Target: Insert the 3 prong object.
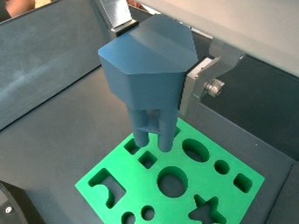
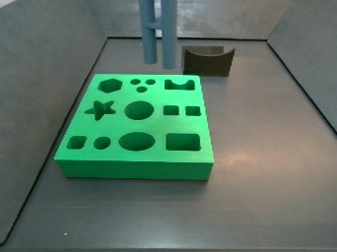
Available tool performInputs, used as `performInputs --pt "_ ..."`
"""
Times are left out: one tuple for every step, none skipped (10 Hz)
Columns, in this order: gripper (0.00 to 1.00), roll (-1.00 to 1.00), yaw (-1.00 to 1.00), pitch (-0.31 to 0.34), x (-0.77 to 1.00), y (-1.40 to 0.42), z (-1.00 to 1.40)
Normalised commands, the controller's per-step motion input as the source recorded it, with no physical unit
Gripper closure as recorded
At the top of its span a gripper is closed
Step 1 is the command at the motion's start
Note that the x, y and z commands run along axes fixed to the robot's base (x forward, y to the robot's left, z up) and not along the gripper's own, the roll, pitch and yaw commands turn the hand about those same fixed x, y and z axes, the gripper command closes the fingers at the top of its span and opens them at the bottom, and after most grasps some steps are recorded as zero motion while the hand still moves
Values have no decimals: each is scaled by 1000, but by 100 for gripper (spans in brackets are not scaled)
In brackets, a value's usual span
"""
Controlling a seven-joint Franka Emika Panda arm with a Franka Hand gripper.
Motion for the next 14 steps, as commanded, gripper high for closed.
performInputs --pt "100 150 0 -7 -69 980 -1000" --pt "100 151 0 -9 -77 997 -1000" --pt "100 160 0 -20 -94 991 -1000" --pt "100 189 -91 -73 -183 849 -900" --pt "100 161 -274 -39 -151 646 -720" --pt "100 134 -549 0 -120 357 -477" --pt "100 134 -743 0 -226 106 -329" --pt "100 94 -703 74 -69 0 -180" --pt "100 51 -689 71 0 -131 -51" --pt "100 61 -760 67 0 -197 0" --pt "100 79 -714 56 -134 -317 0" --pt "100 94 -589 43 -294 -266 0" --pt "100 119 -400 9 -366 0 -140" --pt "100 103 -431 7 -269 0 -200"
